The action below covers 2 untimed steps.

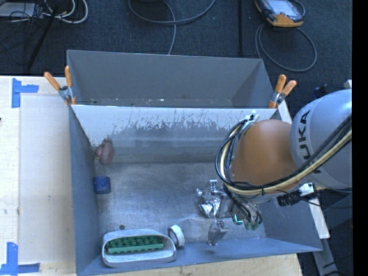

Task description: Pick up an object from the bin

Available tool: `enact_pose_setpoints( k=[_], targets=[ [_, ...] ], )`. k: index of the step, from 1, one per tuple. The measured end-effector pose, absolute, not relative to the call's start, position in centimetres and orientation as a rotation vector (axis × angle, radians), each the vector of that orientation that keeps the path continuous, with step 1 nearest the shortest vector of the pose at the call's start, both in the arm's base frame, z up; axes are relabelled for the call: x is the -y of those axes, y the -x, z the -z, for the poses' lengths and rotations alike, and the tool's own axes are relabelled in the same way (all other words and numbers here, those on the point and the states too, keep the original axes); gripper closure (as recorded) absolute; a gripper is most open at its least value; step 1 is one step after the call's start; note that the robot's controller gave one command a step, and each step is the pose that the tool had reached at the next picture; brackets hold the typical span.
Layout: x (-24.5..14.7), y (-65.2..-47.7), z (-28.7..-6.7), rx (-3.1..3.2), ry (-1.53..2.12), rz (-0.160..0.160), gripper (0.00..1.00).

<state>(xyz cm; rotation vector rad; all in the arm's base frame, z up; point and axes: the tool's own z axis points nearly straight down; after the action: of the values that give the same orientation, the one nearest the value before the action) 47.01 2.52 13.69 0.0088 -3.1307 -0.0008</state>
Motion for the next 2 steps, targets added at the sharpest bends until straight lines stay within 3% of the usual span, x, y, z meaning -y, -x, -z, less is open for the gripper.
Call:
enact_pose_setpoints(
  k=[1, 2],
  targets=[
    [4.19, -51.09, -7.66, 3.136, 0.127, -0.004, 0.00],
    [3.90, -51.08, -7.92, 3.138, 0.124, 0.001, 1.00]
  ],
)
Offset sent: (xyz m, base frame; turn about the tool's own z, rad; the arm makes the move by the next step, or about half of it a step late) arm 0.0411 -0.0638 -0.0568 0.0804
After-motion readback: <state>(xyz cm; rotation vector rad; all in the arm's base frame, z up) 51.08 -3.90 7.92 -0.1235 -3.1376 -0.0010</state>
